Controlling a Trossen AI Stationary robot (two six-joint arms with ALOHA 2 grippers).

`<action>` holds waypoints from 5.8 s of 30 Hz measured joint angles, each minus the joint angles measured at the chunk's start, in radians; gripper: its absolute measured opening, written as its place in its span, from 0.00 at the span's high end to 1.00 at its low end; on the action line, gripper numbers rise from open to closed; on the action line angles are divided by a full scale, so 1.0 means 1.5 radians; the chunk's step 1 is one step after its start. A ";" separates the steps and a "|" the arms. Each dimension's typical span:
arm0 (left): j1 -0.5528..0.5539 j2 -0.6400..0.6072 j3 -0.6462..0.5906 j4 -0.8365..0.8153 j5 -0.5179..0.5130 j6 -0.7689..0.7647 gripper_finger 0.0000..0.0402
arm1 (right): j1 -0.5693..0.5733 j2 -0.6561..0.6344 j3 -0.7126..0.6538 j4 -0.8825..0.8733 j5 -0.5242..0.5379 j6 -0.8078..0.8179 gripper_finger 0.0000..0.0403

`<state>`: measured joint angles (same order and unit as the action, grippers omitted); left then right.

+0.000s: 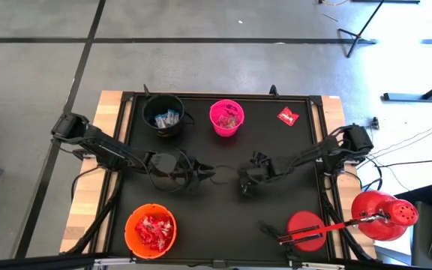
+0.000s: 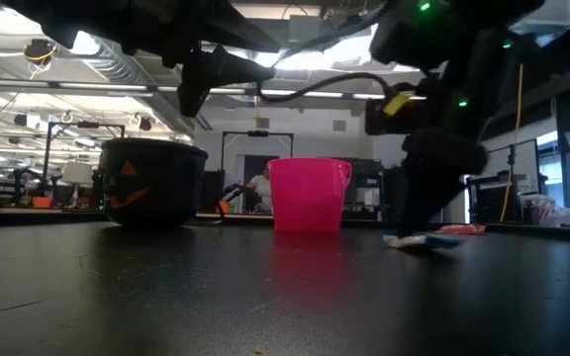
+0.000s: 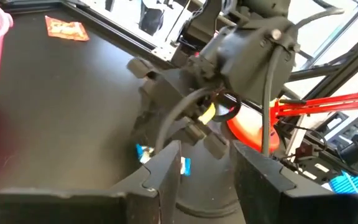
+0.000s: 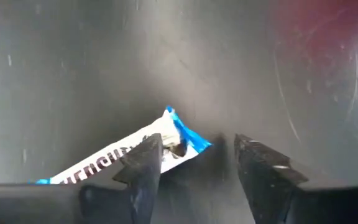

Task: Organize candy in baskets
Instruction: Put the white chocolate bar into the black bucket

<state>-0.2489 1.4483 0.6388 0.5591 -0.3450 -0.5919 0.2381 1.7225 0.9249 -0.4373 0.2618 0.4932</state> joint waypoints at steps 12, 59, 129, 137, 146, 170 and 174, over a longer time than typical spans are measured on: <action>-0.006 0.000 0.000 -0.007 -0.003 0.013 0.68 | -0.033 0.037 0.001 0.044 -0.077 -0.040 0.84; -0.010 -0.001 0.000 -0.009 -0.009 0.013 0.68 | -0.058 -0.044 -0.012 0.088 -0.212 -0.030 0.44; 0.024 0.135 0.000 0.149 0.087 -0.089 0.68 | 0.031 -0.099 0.148 0.054 0.099 -0.190 1.00; 0.026 0.135 0.000 0.153 0.105 -0.089 0.68 | 0.031 -0.092 0.148 0.049 0.104 -0.189 1.00; 0.028 0.135 0.000 0.152 0.100 -0.092 0.68 | 0.030 -0.090 0.148 0.082 0.103 -0.194 1.00; 0.030 0.135 0.000 0.131 0.086 -0.053 0.88 | 0.030 -0.090 0.148 0.142 0.076 -0.204 1.00; 0.030 0.135 0.000 0.122 0.086 -0.052 0.97 | 0.029 -0.090 0.148 0.142 0.074 -0.207 1.00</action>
<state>-0.2047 1.6504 0.6392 0.7425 -0.2153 -0.6697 0.2815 1.5879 1.1473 -0.2249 0.3727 0.1827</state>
